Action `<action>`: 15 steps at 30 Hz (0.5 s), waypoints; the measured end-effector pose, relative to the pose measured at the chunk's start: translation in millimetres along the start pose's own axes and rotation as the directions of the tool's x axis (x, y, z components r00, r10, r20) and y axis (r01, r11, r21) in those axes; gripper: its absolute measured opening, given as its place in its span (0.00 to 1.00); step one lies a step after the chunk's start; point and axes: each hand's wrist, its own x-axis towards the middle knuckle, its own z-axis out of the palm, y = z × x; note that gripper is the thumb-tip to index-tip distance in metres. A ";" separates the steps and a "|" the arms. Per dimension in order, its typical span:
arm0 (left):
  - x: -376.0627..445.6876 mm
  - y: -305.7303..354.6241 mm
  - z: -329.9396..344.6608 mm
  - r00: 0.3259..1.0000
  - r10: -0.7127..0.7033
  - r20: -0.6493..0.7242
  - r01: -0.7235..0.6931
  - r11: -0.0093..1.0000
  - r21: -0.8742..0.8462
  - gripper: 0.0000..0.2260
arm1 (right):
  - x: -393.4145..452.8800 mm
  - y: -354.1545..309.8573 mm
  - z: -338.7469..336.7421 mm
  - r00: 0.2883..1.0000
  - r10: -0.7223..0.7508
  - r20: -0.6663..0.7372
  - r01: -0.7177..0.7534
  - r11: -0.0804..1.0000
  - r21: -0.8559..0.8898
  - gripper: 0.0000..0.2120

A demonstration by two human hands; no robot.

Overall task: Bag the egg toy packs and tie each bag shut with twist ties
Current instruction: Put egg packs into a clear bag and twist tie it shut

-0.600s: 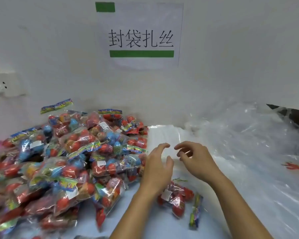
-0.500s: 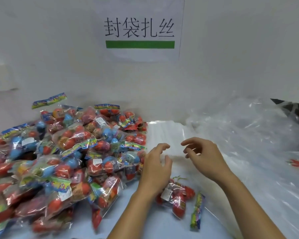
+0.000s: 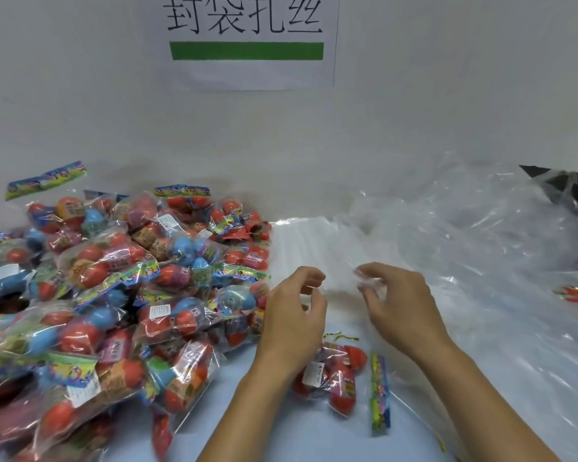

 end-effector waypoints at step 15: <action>12.7 3.4 -13.9 0.932 -0.320 -0.173 0.139 0.752 -0.644 0.04 | -9.0 -30.6 -3.5 0.945 -0.282 0.169 0.278 0.959 0.046 0.16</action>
